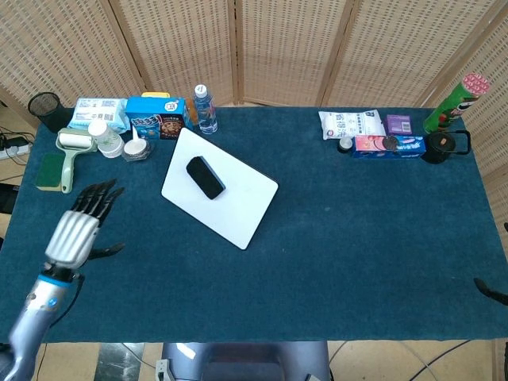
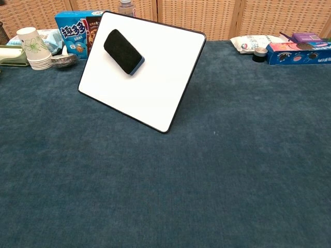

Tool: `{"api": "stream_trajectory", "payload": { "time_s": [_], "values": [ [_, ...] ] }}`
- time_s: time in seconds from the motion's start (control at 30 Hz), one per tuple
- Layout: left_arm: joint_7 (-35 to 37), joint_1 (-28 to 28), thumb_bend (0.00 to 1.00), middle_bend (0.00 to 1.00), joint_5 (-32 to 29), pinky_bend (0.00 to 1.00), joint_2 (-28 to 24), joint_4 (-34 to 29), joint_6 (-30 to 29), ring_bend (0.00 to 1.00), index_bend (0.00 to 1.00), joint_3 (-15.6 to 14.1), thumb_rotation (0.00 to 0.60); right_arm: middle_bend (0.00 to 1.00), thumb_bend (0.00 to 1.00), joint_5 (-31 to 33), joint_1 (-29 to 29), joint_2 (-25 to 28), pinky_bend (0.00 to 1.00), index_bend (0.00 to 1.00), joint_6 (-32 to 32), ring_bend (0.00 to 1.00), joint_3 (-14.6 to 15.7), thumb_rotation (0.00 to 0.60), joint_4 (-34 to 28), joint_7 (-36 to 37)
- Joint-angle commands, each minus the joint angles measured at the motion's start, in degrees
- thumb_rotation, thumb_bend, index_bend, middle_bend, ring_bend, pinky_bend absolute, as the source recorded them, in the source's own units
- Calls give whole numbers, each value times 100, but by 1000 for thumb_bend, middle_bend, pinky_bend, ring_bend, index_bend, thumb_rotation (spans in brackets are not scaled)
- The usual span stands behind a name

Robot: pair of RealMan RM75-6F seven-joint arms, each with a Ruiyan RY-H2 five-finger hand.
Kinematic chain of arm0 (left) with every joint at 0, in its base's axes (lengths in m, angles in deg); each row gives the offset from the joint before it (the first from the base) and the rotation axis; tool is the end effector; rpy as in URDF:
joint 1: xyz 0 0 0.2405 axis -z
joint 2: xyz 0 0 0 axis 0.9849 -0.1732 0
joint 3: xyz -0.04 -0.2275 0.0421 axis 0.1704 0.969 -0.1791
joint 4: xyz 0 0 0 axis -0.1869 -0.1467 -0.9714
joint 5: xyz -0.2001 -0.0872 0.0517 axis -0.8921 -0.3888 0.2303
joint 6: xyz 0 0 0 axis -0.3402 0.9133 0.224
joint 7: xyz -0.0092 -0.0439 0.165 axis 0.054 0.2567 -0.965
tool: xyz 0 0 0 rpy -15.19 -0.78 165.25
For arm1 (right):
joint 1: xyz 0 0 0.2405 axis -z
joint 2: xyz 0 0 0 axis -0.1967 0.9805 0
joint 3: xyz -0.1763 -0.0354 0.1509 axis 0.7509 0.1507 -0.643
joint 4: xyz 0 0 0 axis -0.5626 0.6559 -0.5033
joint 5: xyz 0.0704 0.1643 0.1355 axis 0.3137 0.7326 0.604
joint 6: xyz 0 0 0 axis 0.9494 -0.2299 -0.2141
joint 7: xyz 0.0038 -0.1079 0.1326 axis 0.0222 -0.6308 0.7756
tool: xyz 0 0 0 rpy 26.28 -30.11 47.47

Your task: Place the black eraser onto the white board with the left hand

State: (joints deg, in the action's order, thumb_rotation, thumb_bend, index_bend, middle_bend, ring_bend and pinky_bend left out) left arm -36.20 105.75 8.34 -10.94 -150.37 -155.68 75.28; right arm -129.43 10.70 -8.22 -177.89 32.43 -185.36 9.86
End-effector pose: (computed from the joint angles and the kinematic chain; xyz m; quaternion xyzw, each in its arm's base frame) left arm -0.2187 0.2668 0.0954 -0.6511 -0.3495 -0.4602 0.4920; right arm -0.3170 -0.2016 0.1972 0.5138 -0.3620 0.3356 0.7016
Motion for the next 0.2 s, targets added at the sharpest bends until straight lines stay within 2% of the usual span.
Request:
{"api": "stream_trajectory", "payload": {
  "time_s": [0.03, 0.2],
  "values": [
    [-285, -809, 133, 0, -324, 48, -775, -931, -284, 0, 0, -322, 600, 38, 0, -76, 27, 19, 0, 92, -40, 50, 33, 600, -20, 18],
    [-500, -1138, 133, 0, -253, 48, -950, -1306, -332, 0, 0, -427, 600, 38, 0, -228, 72, 35, 0, 95, -156, 50, 67, 600, -22, 18]
  ]
}}
